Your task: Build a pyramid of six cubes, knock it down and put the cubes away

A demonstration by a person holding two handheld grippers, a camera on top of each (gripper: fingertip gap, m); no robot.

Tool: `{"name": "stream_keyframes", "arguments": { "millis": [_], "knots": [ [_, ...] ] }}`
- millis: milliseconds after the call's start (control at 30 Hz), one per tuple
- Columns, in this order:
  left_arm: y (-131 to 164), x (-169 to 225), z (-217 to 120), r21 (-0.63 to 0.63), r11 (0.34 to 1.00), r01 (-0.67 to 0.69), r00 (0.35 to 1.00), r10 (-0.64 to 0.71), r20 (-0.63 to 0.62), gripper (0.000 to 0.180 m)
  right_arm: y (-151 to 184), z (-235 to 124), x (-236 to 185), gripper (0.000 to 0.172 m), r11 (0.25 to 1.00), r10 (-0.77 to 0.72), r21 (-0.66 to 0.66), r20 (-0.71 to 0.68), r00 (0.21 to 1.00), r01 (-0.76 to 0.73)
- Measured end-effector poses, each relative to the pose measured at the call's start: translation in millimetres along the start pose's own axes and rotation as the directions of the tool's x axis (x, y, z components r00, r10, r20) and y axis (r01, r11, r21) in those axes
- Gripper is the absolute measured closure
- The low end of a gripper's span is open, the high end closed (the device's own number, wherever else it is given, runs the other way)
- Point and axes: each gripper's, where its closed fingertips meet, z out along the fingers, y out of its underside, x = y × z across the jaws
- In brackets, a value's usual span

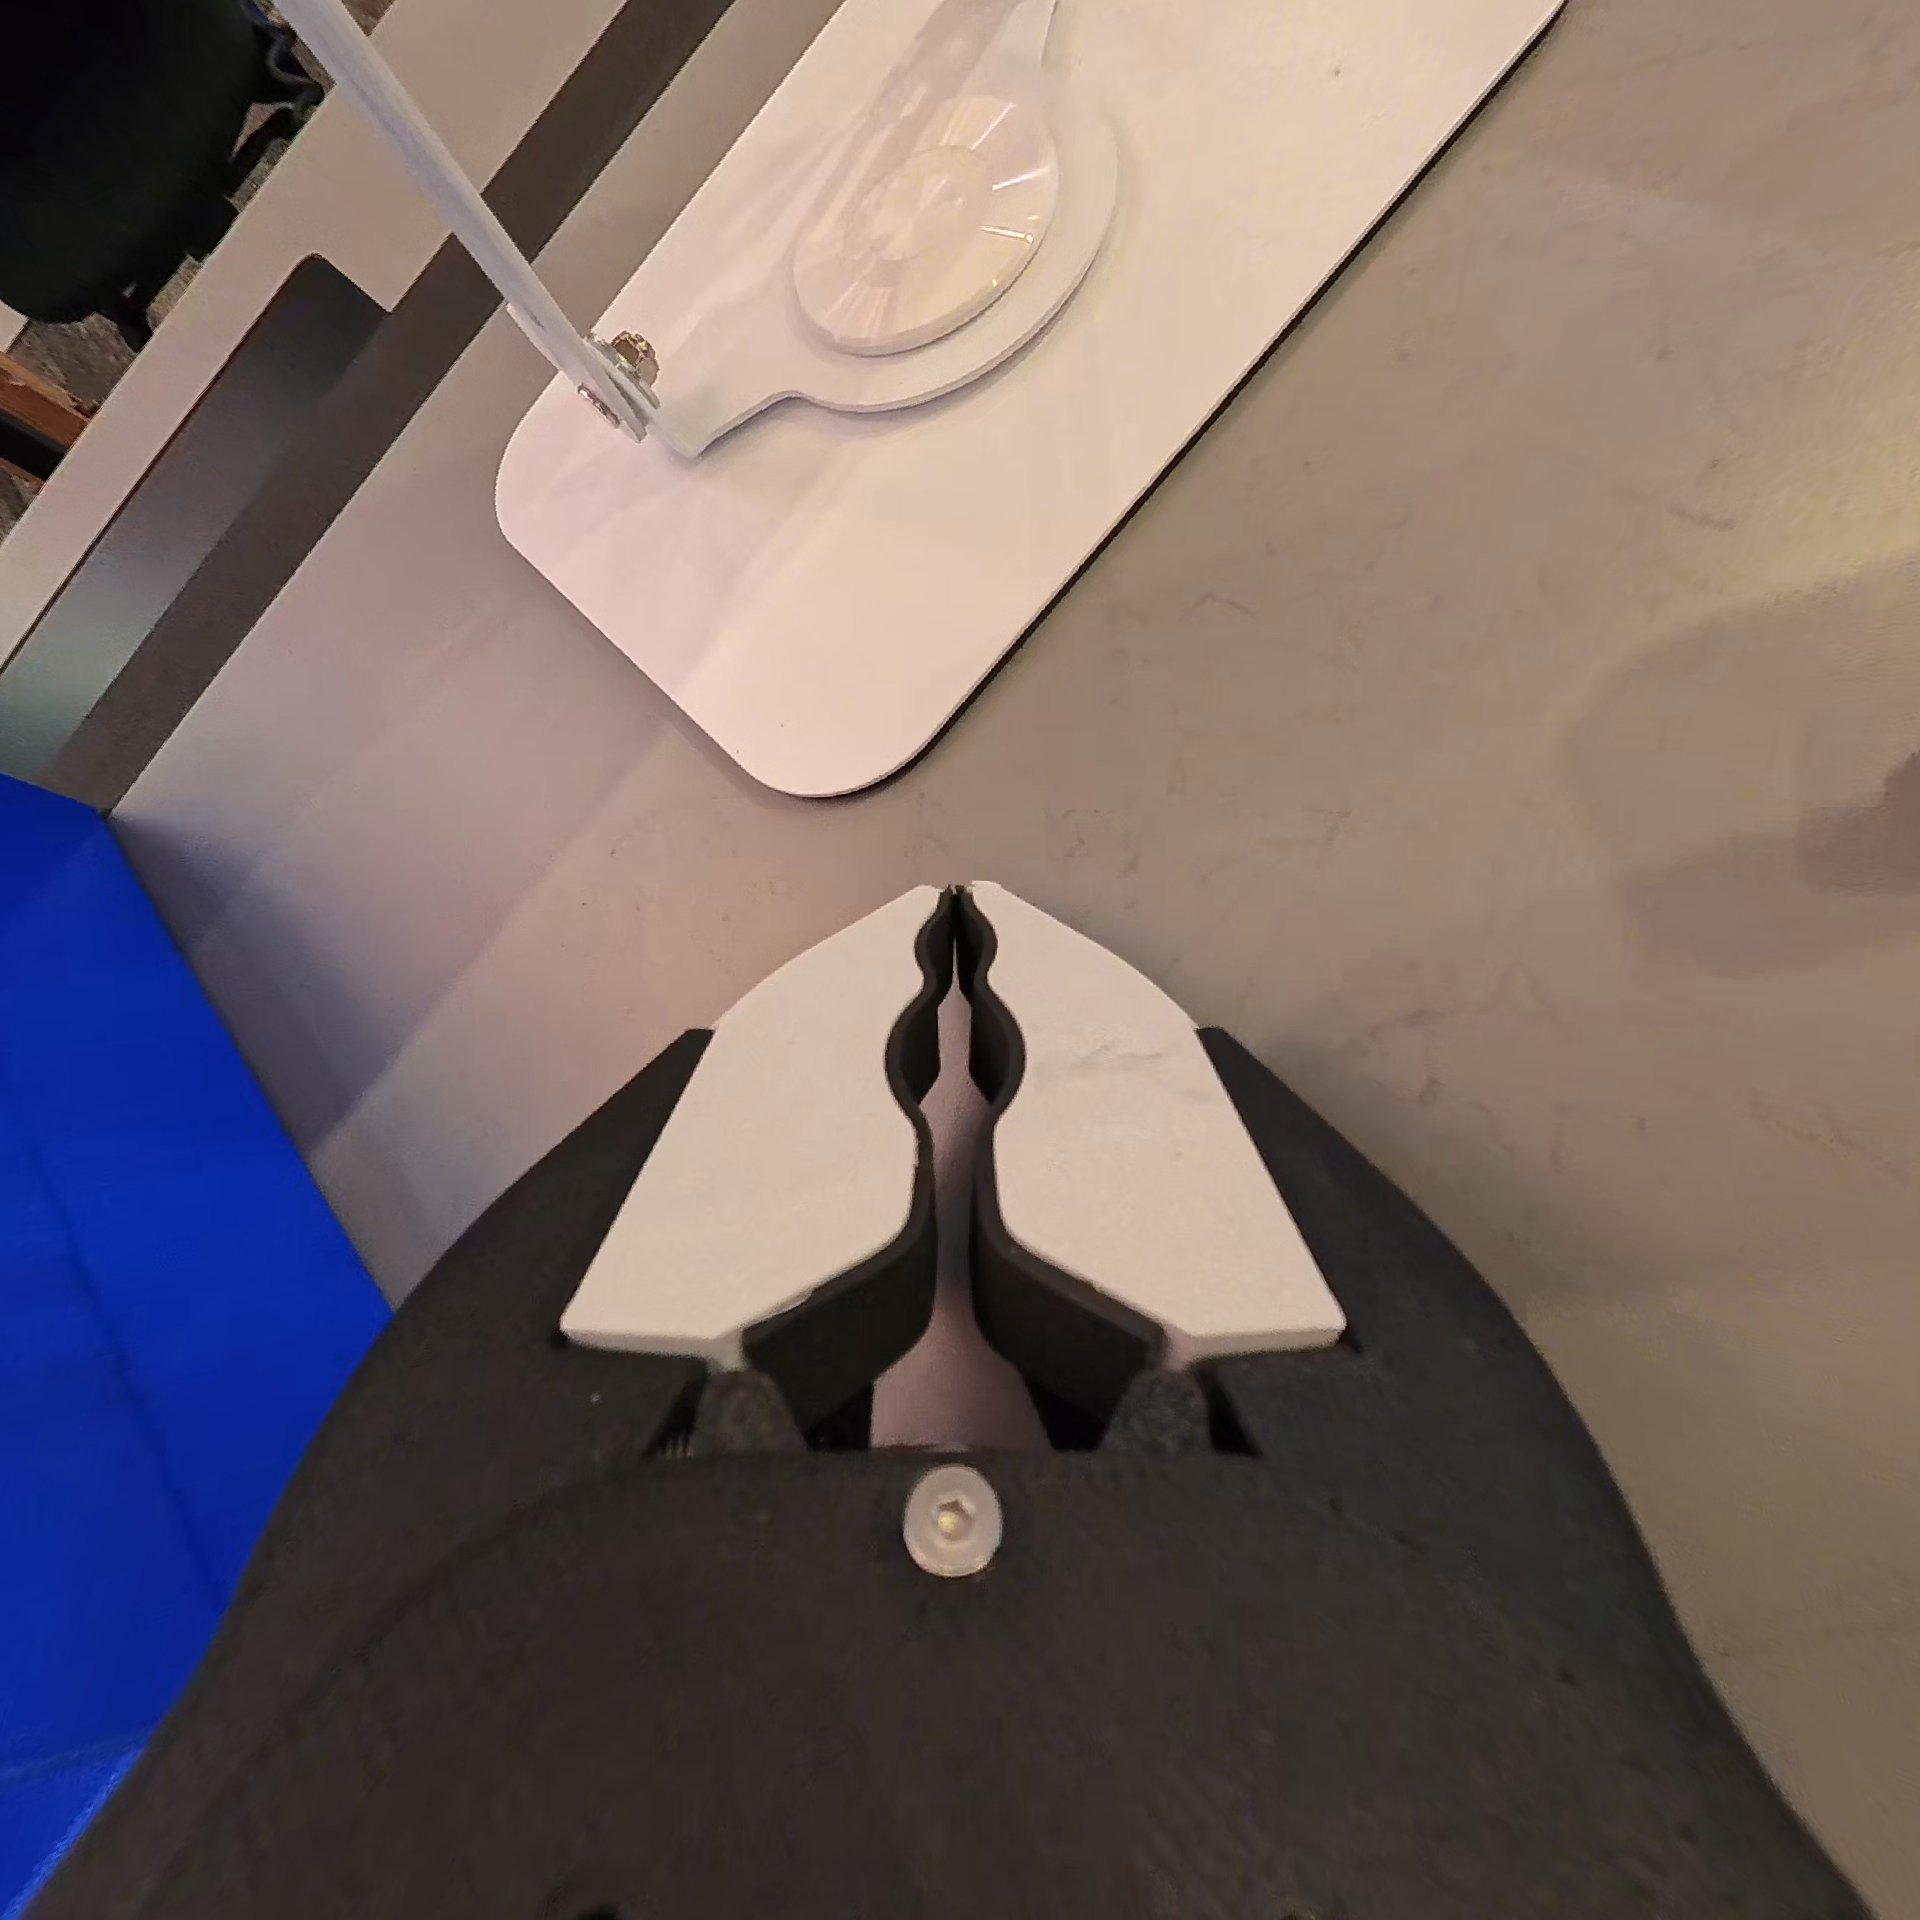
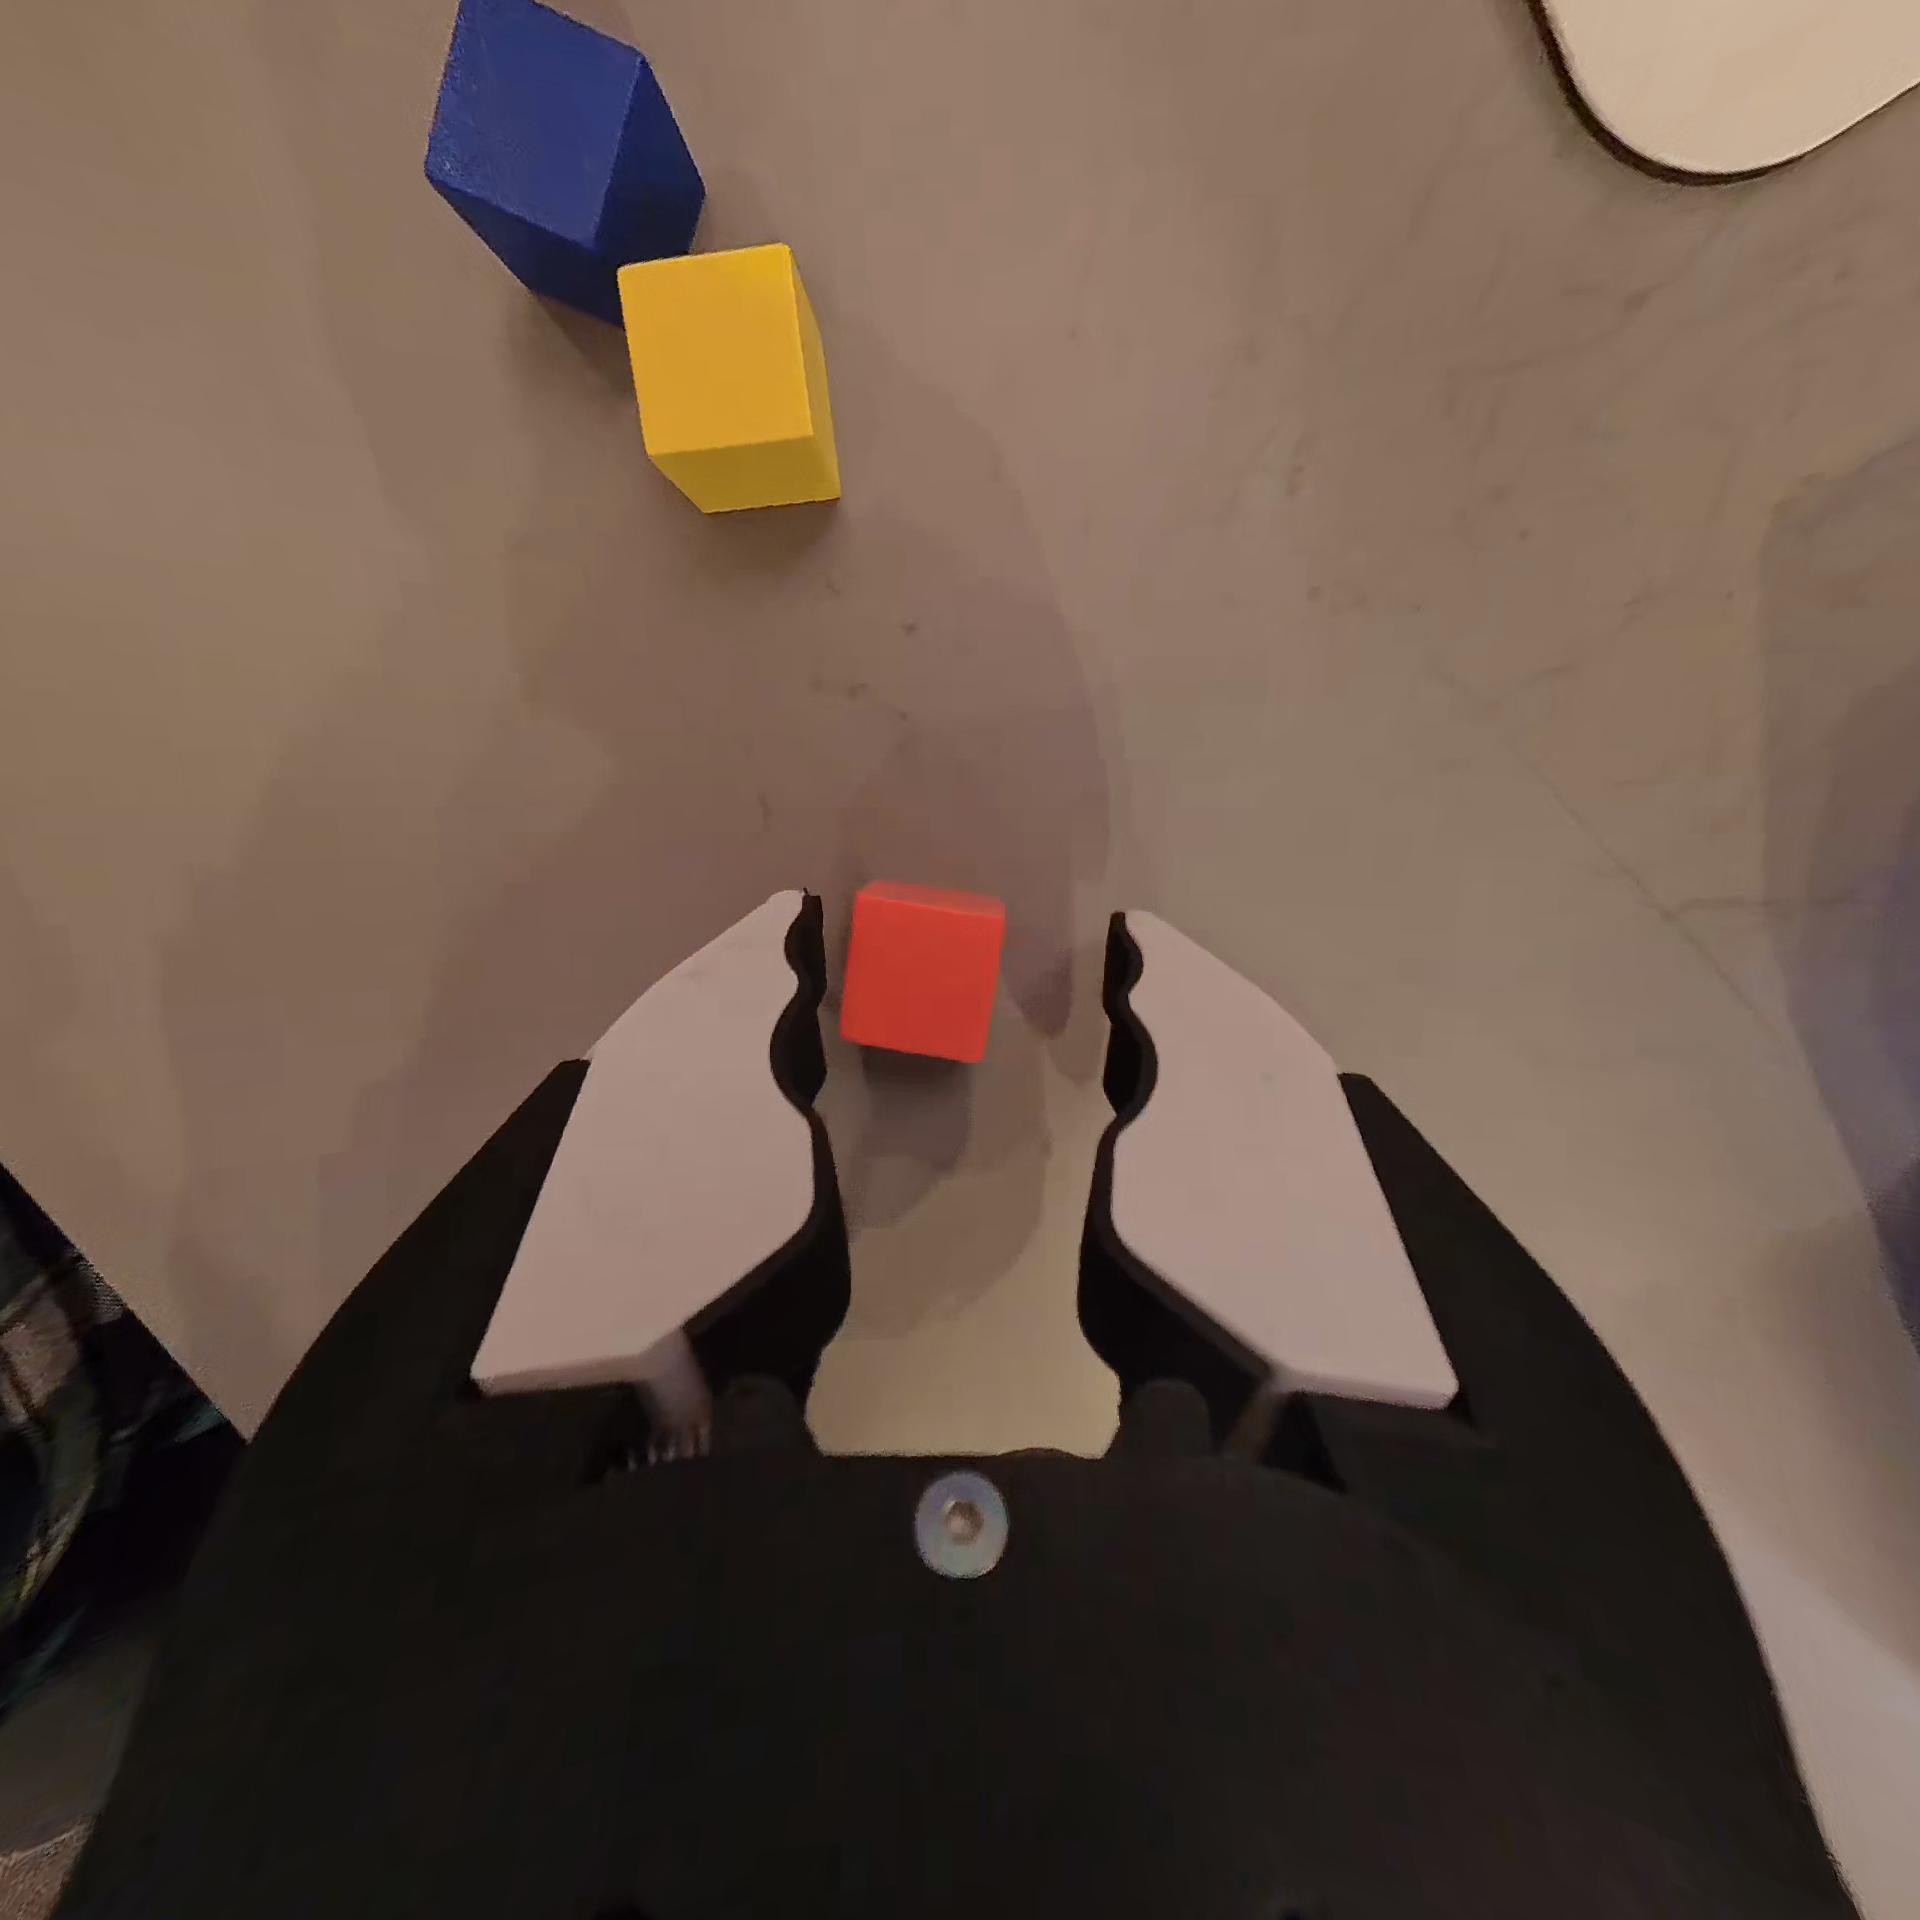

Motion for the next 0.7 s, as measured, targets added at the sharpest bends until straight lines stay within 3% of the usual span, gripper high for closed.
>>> {"name": "stream_keyframes", "arguments": {
  "millis": [267, 433, 567, 700],
  "knots": [
    [0.0, -0.1, 0.1, 0.0, 1.0, 0.0, 1.0, 0.0, 0.001, 0.18, 5.6, 7.8, -6.0, 0.143, 0.999, -0.021, -0.041, 0.025, 0.999, 0.023],
    [0.0, -0.2, 0.2, 0.0, 1.0, -0.001, 1.0, 0.001, 0.005, 0.18, 1.9, 2.4, -5.7, 0.143, 0.999, -0.031, -0.01, 0.025, 0.999, 0.031],
    [0.0, -0.3, 0.3, 0.0, 1.0, -0.001, 1.0, 0.001, 0.006, 0.18, -8.1, -32.6, 19.2, 0.143, 0.998, -0.006, 0.068, -0.045, 0.999, 0.009],
    [0.0, -0.2, 0.4, 0.0, 1.0, -0.001, 1.0, 0.001, 0.006, 0.18, -17.3, -107.5, 89.8, 0.143, 0.971, 0.125, 0.226, -0.216, 0.968, -0.075]
  ]
}}
